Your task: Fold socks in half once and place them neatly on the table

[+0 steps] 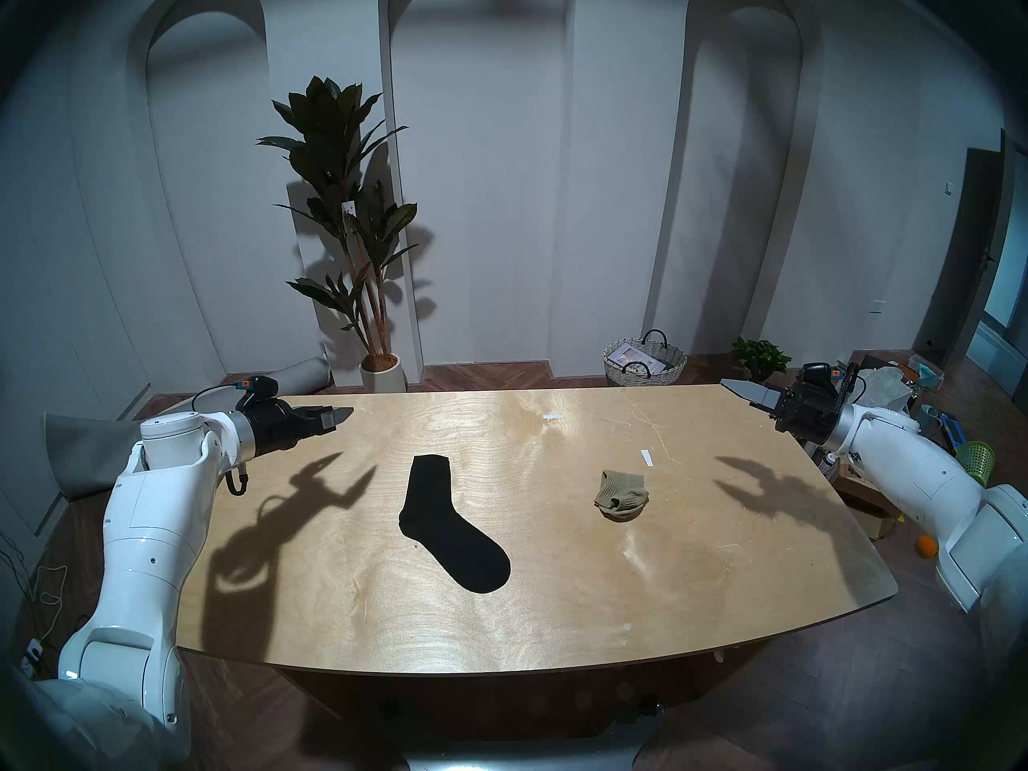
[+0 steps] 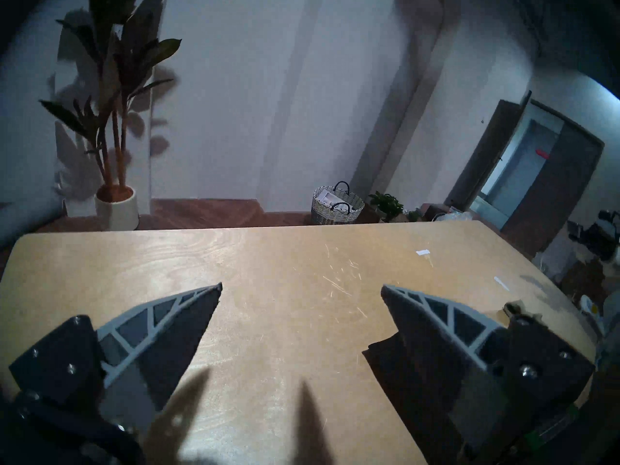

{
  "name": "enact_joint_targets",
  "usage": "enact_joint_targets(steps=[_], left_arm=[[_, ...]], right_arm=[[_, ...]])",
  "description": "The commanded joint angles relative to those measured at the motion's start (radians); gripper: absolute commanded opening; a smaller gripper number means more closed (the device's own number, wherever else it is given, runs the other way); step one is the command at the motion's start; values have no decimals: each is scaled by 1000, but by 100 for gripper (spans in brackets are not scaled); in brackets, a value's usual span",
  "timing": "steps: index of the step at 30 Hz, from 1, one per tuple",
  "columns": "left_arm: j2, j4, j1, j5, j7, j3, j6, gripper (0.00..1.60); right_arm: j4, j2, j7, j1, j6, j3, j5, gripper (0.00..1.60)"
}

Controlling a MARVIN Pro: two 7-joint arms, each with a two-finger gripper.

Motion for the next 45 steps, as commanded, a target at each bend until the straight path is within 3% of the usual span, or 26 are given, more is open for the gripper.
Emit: enact_joint_targets(steps=[1,4,16,24,28,32,40,45], left_arm=[[-26,48,-106,-60,18,-15,82,160],[-23,75,-144,-54,42,12,129,160],[-29,162,-222,-85,75,31,211,160],[-24,298,-295,-113,20,63,285,160],[-8,355,-315,-80,-26,129,286,160],[12,402,-338,-46,-85,208,274,160],[12,444,-375,-17,-130,258,256,160],[13,469,-399,5,-174,300,244,160]], right_arm=[[0,-12,1,14,-36,24,17,160],[6,-19,-1,12,-55,31,20,160],[16,-28,4,8,-90,43,23,160],[27,-36,12,5,-102,51,29,160],[42,-58,41,-27,5,73,95,160],[49,-49,47,-46,45,79,113,160],[89,-30,-62,-30,5,150,159,160],[70,-8,-65,-45,10,173,176,160]])
